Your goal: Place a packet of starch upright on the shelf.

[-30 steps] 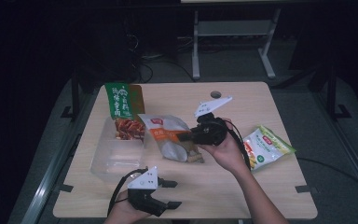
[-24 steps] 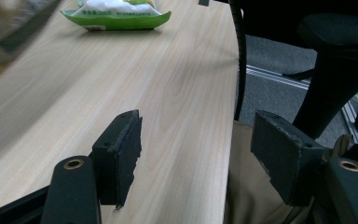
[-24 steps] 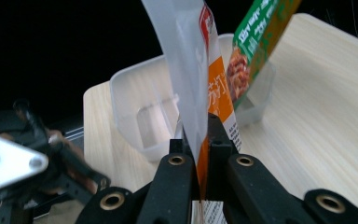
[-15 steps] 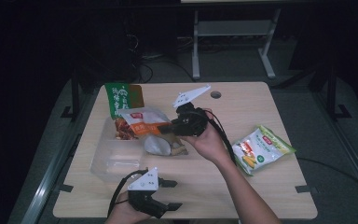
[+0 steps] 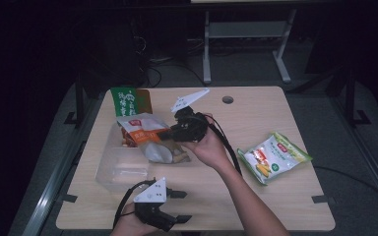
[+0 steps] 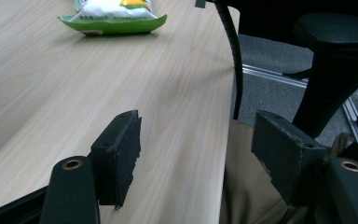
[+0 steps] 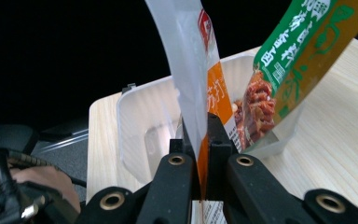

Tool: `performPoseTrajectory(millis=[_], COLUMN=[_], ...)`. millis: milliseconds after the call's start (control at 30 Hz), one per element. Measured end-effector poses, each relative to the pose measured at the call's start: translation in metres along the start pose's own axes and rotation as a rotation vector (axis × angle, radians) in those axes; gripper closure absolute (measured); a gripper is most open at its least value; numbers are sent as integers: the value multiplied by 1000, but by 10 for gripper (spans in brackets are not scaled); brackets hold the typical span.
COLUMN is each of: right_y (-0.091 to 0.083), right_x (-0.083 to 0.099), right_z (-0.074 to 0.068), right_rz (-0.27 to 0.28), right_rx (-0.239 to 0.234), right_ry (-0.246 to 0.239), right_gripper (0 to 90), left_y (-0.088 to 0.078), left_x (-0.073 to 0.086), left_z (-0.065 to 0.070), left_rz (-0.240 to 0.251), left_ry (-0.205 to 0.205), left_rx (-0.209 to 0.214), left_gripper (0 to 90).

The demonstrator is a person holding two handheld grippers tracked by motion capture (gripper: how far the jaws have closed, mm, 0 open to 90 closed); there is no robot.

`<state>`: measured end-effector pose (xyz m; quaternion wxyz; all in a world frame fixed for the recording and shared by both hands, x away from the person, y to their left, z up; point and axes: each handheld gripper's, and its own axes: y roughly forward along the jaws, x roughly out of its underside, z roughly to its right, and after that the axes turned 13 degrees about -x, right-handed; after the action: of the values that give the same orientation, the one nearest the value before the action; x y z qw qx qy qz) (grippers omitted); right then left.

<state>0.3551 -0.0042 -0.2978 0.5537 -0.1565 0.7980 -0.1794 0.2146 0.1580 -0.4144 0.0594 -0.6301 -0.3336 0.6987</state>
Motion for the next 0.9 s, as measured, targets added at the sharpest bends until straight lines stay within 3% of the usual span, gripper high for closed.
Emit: performPoseTrajectory(millis=[500, 667, 900], right_y=[49, 71, 97], right_x=[-28, -30, -32], right_z=[8, 14, 24], right_rz=[6, -7, -2], right_rx=[-38, -58, -49], right_ry=[-21, -18, -2], right_gripper=[900, 900, 900], left_y=[-1, -1, -4], left_x=[2, 2, 1], left_z=[0, 2, 0], left_rz=[-1, -12, -10], left_ry=[4, -6, -18], left_rx=[3, -4, -6], left_gripper=[326, 325, 325])
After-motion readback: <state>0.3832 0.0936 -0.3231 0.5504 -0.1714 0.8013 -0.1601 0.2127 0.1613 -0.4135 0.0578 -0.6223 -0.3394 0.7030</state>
